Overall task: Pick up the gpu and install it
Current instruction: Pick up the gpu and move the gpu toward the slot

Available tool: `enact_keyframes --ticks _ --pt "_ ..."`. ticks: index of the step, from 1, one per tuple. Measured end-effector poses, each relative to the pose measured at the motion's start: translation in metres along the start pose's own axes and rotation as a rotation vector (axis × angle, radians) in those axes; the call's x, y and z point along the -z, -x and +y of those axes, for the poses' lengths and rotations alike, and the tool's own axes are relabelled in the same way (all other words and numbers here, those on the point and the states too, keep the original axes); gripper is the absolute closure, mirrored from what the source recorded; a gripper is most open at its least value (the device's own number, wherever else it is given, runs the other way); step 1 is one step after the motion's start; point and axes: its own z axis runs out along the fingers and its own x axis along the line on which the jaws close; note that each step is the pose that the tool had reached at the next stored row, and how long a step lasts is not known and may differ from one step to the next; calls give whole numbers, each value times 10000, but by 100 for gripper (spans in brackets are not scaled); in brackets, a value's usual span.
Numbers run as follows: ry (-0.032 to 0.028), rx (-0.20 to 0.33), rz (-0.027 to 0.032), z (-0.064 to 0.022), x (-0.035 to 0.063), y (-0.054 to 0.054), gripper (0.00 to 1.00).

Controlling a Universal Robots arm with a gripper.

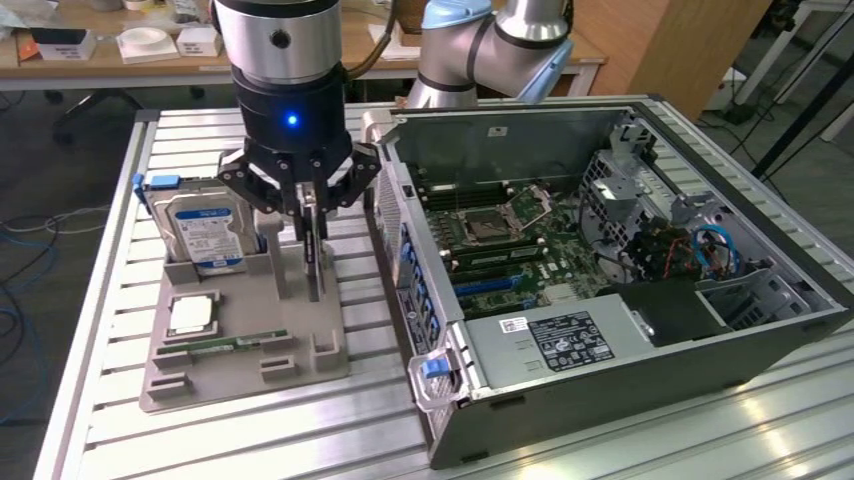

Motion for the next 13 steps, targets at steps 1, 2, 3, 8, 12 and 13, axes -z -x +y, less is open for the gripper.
enact_keyframes --ticks 1,2,3,8,12,13 --pt "0 0 0 0 0 0 74" --pt "0 1 0 0 0 0 74" --pt "0 0 0 0 0 0 74" --pt "0 0 0 1 25 1 74" --pt "0 0 0 4 86 2 74" --pt "1 0 -1 4 106 3 74"
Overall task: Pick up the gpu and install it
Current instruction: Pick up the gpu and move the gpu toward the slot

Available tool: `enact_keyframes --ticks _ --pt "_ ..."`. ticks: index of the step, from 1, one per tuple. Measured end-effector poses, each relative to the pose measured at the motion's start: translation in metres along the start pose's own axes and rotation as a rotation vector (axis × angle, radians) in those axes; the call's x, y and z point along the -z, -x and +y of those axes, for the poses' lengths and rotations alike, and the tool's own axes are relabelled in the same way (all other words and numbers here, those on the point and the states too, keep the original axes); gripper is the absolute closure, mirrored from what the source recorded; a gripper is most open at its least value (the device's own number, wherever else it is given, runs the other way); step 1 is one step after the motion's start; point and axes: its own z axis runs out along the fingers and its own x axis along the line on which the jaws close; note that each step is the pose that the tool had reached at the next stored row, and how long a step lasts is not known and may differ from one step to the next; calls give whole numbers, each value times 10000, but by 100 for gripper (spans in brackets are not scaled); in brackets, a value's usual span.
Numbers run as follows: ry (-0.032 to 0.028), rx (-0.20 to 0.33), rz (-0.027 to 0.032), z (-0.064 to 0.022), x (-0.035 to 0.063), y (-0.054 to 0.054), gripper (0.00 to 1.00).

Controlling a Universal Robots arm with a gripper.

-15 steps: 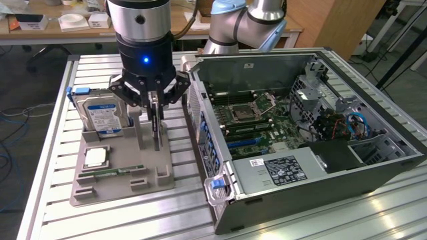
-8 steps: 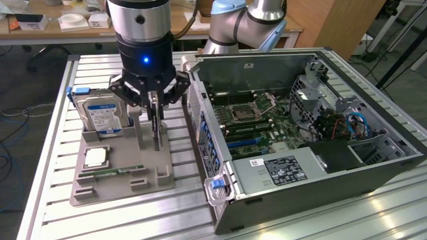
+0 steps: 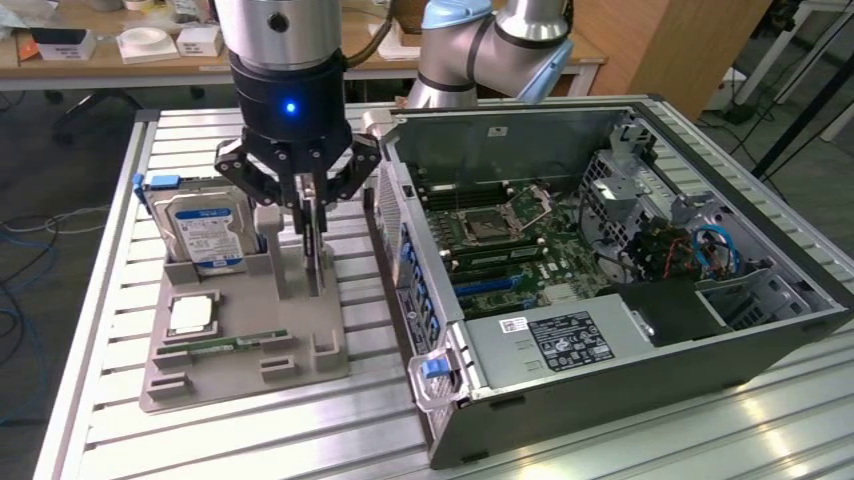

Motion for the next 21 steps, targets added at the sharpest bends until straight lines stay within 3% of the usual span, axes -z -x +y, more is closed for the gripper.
enact_keyframes --ticks 21 --pt "0 0 1 21 494 11 74"
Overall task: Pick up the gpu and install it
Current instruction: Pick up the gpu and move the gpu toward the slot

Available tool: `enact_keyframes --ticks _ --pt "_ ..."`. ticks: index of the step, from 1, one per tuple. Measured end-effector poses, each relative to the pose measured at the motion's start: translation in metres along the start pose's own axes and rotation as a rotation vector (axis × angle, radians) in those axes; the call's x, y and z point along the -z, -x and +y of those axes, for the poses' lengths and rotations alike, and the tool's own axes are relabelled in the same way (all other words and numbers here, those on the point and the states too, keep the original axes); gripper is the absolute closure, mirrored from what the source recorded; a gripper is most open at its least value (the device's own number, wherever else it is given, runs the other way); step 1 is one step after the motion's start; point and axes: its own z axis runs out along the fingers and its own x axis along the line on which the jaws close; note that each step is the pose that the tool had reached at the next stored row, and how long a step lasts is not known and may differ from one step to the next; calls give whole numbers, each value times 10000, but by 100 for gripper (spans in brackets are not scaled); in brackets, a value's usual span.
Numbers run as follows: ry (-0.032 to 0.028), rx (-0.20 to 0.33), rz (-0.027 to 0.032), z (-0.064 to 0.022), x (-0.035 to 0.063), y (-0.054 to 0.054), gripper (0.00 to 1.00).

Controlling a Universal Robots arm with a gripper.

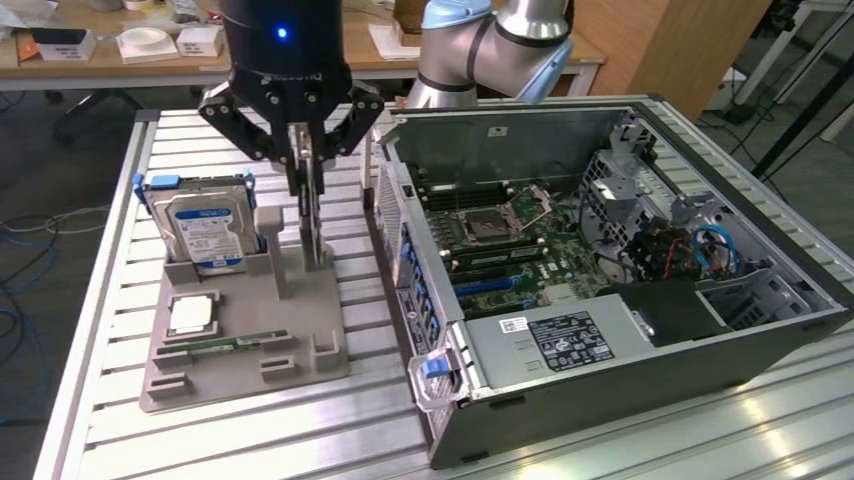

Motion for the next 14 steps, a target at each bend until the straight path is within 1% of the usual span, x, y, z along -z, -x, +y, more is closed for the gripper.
enact_keyframes --ticks 6,12,14 --pt "-1 0 0 6 148 3 74" --pt "0 0 0 13 320 7 74" --pt "1 0 -1 14 353 8 74"
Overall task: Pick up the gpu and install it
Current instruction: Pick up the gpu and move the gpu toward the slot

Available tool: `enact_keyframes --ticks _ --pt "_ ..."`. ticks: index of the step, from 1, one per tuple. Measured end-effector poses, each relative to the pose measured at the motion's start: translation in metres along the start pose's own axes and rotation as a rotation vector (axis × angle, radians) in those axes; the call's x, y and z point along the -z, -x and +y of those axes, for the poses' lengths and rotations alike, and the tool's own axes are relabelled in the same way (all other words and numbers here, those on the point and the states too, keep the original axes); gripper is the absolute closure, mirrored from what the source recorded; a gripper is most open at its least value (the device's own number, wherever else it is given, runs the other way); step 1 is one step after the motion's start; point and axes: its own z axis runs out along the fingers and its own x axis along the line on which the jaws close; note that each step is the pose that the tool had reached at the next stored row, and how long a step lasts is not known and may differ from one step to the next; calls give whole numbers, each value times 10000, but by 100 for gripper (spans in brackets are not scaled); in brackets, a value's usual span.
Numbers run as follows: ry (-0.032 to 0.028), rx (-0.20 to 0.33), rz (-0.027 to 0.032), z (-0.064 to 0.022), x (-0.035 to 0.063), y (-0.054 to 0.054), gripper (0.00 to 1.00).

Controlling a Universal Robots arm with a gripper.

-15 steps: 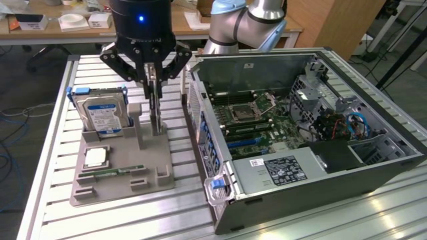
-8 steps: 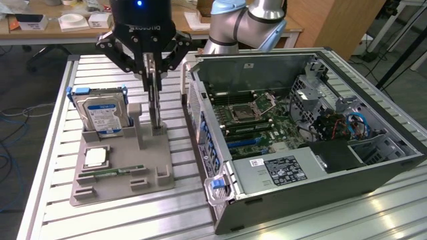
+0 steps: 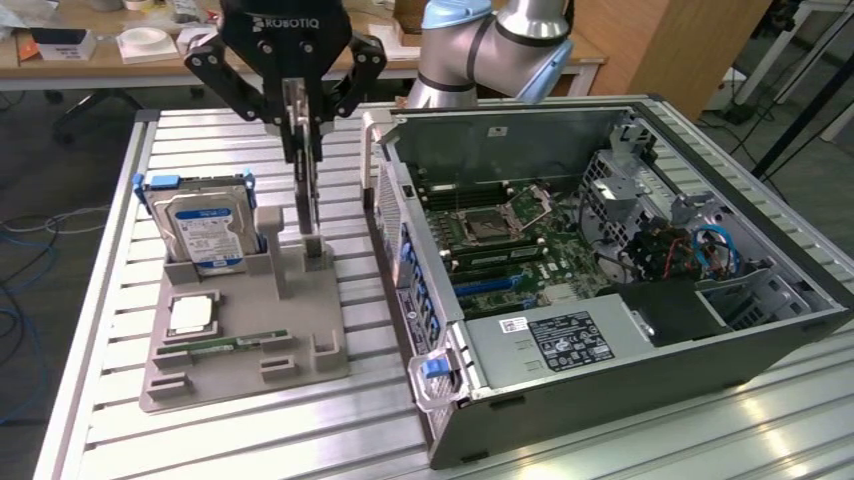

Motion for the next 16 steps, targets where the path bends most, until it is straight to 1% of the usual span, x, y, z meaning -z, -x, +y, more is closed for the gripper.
enact_keyframes --ticks 8,11,16 --pt "-2 1 2 1 14 4 74" --pt "-1 0 1 4 12 43 74" --pt "-1 -1 1 11 10 138 74"
